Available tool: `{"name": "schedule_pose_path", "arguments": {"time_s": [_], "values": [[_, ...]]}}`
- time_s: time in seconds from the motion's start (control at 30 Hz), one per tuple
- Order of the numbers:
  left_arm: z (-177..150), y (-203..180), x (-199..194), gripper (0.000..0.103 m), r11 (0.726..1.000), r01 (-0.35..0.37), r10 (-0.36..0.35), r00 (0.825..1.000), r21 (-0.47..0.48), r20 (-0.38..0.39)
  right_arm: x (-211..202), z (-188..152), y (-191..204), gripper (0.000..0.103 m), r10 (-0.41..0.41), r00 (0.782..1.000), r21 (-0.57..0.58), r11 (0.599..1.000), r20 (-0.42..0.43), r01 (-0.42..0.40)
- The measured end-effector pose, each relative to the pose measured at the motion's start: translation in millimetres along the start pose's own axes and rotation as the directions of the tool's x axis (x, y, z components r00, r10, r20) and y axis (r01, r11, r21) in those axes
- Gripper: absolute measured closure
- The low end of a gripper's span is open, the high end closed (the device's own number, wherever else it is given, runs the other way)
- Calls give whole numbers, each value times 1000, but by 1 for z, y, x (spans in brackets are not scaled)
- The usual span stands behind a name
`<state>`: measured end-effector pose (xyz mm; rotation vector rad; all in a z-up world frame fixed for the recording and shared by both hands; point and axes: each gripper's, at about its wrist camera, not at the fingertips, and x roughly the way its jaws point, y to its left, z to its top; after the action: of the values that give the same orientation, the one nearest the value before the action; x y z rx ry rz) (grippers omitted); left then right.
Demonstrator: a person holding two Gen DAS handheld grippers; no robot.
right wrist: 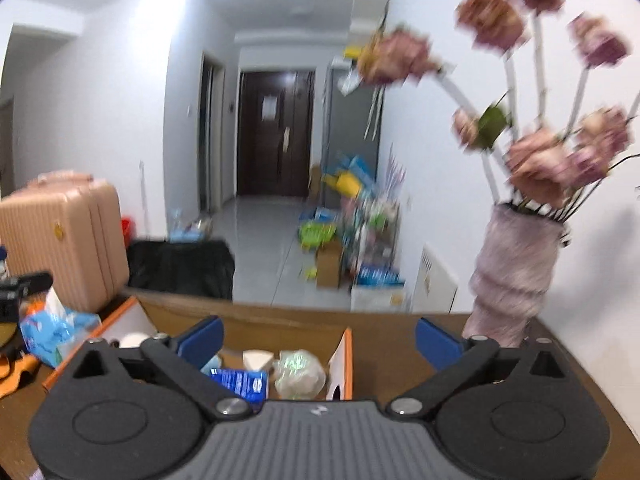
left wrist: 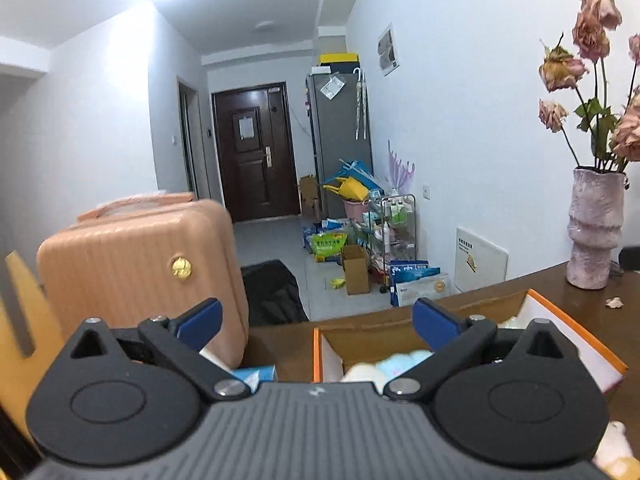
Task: Organize soft objects
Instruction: 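Withdraw both tools from the box back over the remaining items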
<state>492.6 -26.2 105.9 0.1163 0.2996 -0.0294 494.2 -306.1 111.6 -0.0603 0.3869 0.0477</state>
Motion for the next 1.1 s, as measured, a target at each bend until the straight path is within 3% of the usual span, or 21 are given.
{"name": "schedule_pose_path", "arguments": {"time_s": [0.23, 0.4, 0.63, 0.8, 1.03, 1.1], "values": [[-8, 9, -57, 0, 999, 8, -7, 1000, -31, 10, -61, -8, 0, 0, -2, 996, 52, 999, 85, -2], [-26, 14, -108, 0, 998, 6, -6, 1000, -67, -6, -104, -30, 4, 0, 2, 996, 86, 996, 89, -10], [-70, 21, -196, 0, 998, -1, 2, 1000, -61, 16, -186, -83, 16, 0, 11, 993, 81, 996, 121, -21], [-112, 25, -265, 0, 995, 40, -37, 999, -90, 32, -243, -130, 28, 0, 47, 993, 90, 994, 111, -57], [-173, 33, -326, 0, 999, -15, 15, 1000, -46, 1, -315, -198, 54, 0, 72, 991, 91, 992, 111, -82], [-185, 34, -340, 0, 999, -13, 12, 1000, -44, -5, -332, -213, 61, 0, 49, 993, 73, 996, 111, -58]]}}
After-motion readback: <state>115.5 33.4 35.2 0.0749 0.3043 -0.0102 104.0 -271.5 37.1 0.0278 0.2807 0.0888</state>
